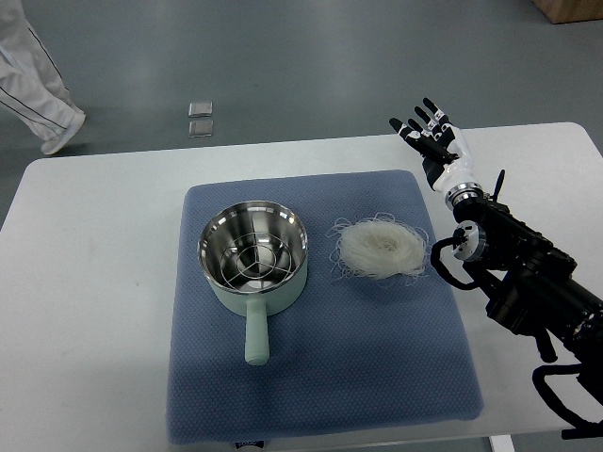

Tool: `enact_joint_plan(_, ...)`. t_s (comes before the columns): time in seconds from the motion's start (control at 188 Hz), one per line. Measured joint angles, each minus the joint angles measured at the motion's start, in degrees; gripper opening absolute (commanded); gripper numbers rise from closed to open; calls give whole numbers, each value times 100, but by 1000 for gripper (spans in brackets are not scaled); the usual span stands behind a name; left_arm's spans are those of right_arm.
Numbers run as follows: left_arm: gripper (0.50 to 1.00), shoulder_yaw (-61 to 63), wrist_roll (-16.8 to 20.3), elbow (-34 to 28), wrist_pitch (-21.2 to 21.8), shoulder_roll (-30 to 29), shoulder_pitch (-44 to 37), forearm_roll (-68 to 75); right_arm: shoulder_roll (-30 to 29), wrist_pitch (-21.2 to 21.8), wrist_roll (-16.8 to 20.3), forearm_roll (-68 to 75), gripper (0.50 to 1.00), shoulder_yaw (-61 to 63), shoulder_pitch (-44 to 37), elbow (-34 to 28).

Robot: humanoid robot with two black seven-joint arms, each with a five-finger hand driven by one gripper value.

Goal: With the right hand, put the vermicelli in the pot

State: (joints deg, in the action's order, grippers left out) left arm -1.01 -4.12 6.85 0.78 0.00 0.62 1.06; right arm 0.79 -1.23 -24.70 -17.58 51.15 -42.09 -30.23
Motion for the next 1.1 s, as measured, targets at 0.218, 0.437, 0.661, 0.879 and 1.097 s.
enact_joint_plan(0.218,1000,1,-1,-1,0,0,0,0,0,-1,0,0,921,0,0,0)
enact_joint_plan(0.437,1000,-5,-2,-56,7,0,0,-17,0,-1,0,0,921,0,-10,-22)
enact_joint_plan(0.661,1000,-13,-2,-23,10,0,0,-21,16,-1,0,0,921,0,-10,-25)
enact_joint_plan(0.879,1000,-14,-2,-34,10,0,0,-21,14,0,0,0,921,8,-17,-25)
enact_joint_plan(1.097,1000,-14,-2,-26,10,0,0,-20,14,-19,-7,0,921,9,-46,-25)
